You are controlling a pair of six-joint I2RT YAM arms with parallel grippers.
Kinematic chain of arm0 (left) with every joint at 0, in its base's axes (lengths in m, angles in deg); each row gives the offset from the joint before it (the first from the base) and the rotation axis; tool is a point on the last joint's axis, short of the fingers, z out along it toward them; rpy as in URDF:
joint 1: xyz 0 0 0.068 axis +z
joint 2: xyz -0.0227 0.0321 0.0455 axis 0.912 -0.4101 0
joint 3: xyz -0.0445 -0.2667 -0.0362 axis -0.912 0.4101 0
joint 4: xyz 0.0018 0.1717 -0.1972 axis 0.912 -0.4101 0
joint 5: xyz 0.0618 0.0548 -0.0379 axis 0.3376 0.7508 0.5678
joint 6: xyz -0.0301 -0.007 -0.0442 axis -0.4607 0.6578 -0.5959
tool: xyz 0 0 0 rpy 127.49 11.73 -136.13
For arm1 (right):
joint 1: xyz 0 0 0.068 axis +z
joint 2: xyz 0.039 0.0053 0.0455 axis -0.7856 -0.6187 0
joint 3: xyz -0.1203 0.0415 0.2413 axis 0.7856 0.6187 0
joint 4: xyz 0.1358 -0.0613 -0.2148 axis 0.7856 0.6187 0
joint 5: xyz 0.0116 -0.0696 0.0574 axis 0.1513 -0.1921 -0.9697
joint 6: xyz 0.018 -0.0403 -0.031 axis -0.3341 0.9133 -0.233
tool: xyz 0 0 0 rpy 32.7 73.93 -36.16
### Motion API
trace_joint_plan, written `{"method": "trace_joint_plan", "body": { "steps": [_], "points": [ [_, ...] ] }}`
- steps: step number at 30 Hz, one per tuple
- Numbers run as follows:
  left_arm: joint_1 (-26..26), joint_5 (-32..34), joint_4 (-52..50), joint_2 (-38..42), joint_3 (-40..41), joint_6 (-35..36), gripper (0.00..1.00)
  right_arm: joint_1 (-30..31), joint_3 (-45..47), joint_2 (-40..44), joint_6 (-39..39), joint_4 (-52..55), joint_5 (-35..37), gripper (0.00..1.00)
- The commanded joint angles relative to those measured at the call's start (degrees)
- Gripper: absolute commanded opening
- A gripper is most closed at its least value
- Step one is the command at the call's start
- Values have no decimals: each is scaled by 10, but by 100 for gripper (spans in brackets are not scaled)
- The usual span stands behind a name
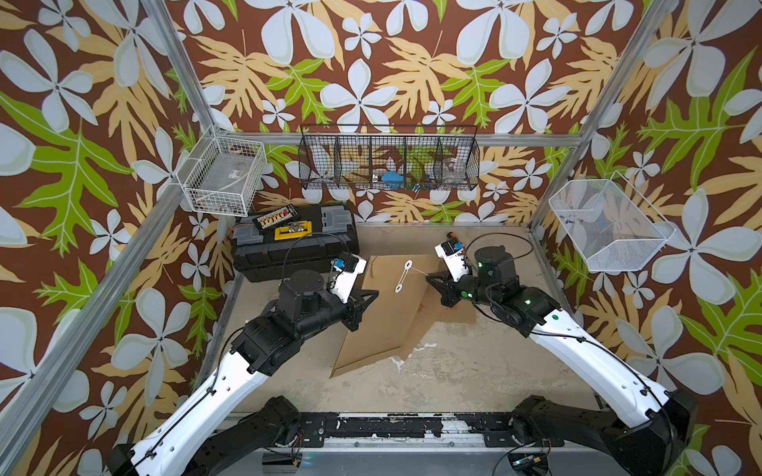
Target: Open the file bag
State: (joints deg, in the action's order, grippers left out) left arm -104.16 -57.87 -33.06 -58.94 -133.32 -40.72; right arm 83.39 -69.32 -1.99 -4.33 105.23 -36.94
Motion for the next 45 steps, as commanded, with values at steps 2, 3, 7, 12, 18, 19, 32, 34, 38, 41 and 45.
{"method": "trace_joint_plan", "body": {
  "steps": [2, 3, 7, 12, 18, 19, 32, 34, 38, 41, 45],
  "points": [
    [0, -5, 38, 2, 2, -17, 0, 2, 5, 3, 14, -11, -31, 0],
    [0, -5, 43, 4, 4, -20, 0, 2, 9, 5, 16, -11, -35, 0],
    [0, -4, 63, 8, 16, -31, 0, 10, 16, 7, 29, -9, -48, 0],
    [0, -5, 66, -6, 18, -32, 0, 29, 15, 7, 26, -26, -87, 0],
    [0, 44, 38, -38, -2, -27, 0, 41, 29, 12, -30, -118, -170, 0],
    [-1, 48, 37, -40, -3, -27, 0, 41, 29, 13, -38, -129, -176, 0],
    [-4, 74, 30, -41, -9, -30, 0, 49, 24, -12, -39, -164, -288, 0],
    [-5, 70, 30, -42, -10, -30, 0, 55, 17, -16, -39, -164, -292, 0],
    [-6, 66, 28, -41, -7, -27, 0, 60, 6, -20, -41, -169, -294, 0],
    [-7, 66, 22, -41, -7, -18, 0, 60, 1, -15, -36, -160, -264, 0],
    [-6, 76, -4, -42, -18, 4, 0, 59, -18, -7, -8, -107, -162, 0]
  ]
}}
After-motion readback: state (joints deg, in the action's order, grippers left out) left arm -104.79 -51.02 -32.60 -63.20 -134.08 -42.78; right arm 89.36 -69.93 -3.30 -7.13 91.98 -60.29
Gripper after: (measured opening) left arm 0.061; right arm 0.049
